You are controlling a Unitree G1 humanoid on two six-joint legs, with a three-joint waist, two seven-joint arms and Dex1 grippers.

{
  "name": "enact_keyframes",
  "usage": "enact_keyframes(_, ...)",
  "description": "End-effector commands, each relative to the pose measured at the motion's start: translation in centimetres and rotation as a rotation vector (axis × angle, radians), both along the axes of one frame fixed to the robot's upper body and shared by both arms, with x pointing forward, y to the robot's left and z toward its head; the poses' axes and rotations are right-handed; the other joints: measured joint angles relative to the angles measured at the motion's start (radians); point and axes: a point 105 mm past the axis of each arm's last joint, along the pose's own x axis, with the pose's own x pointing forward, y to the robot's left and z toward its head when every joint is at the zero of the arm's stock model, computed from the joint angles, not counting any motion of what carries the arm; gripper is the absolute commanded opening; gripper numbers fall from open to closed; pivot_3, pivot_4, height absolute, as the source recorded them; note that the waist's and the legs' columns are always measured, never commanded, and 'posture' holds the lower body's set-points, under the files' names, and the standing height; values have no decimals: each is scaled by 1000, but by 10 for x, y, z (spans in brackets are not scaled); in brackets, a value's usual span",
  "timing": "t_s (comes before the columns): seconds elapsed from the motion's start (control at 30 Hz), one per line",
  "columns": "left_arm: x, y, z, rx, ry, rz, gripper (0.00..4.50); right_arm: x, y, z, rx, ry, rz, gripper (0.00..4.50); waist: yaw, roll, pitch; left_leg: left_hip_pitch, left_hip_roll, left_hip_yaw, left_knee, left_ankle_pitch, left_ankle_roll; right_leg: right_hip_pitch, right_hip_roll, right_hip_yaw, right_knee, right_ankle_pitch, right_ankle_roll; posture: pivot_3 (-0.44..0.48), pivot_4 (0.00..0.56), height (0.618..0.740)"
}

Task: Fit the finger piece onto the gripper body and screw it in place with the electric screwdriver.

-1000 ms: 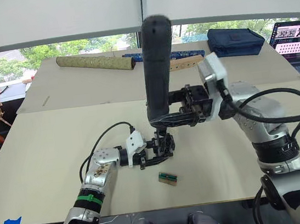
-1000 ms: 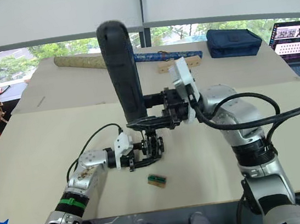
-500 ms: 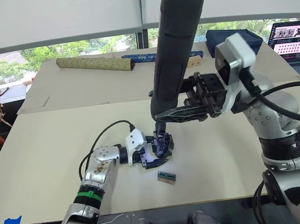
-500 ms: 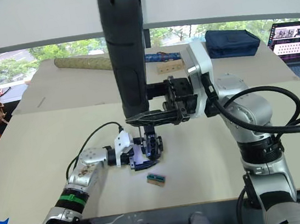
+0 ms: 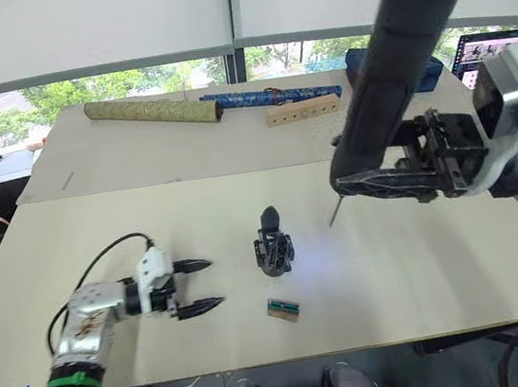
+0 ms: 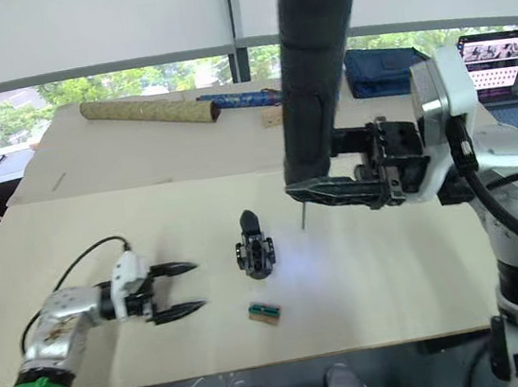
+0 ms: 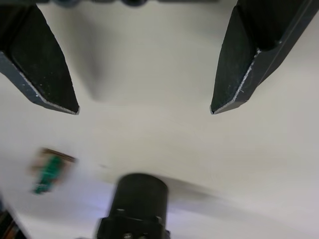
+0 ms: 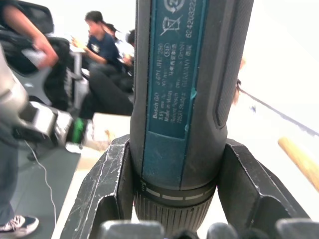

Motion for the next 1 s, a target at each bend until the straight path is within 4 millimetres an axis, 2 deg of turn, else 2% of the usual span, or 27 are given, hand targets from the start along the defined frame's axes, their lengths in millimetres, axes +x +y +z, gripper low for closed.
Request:
enact_keyframes(0.03, -7, 11, 31, -5, -74, -21, 4451, -11, -23, 2, -3, -75, -97, 1939, 14, 0, 1, -1, -1, 0, 0, 0, 1, 0, -1, 0, -1, 0, 0, 0, 150, 740)
enact_keyframes(0.2, -17, 36, 38, 50, -119, 44, 4451, -11, -45, -14, -11, -55, -214, 1939, 17, 1, 2, 0, -5, 1, 1, -2, 4, 1, -5, 0, -3, 1, 2, 0, 150, 740)
enact_keyframes(0.3, -21, 48, 44, 54, -129, 84, 4451, -12, -43, -9, -4, -69, -232, 1939, 14, 1, 3, 0, -5, 1, 1, -2, 4, 1, -5, 0, -3, 1, 3, 0, 150, 740)
enact_keyframes(0.37, -24, 47, 44, 48, -109, 76, 4451, -14, -37, -6, -2, -74, -215, 1939, 14, 2, 3, 0, -5, 1, 1, -2, 3, 1, -4, 0, -2, 1, 2, 0, 150, 740)
enact_keyframes(0.47, -28, 31, 44, 46, -97, 15, 4451, -20, -16, -3, 2, -84, -134, 1939, 14, 3, 4, 0, -5, 1, 0, -2, 3, 1, -4, 0, -2, 1, 2, 0, 150, 740)
enact_keyframes(0.63, -34, -7, 40, 57, -79, -107, 4451, -28, 26, 0, 46, -86, 3, 1939, 16, 3, 4, 0, -5, 1, 0, -2, 3, 1, -4, 0, -2, 1, 2, 0, 150, 740)
enact_keyframes(0.9, -42, -60, 21, 56, -75, -261, 4451, -28, 59, -18, 74, -53, 139, 1939, 17, 3, 4, 0, -5, 1, 1, -1, 3, 2, -2, 0, -3, 1, 3, 0, 150, 740)
enact_keyframes(1.0, -38, -78, 16, 49, -110, -289, 4451, -31, 67, -27, 67, -50, 179, 1939, 18, 3, 4, 0, -5, 1, 2, -1, 2, 2, 0, 0, -3, 1, 3, 0, 150, 740)
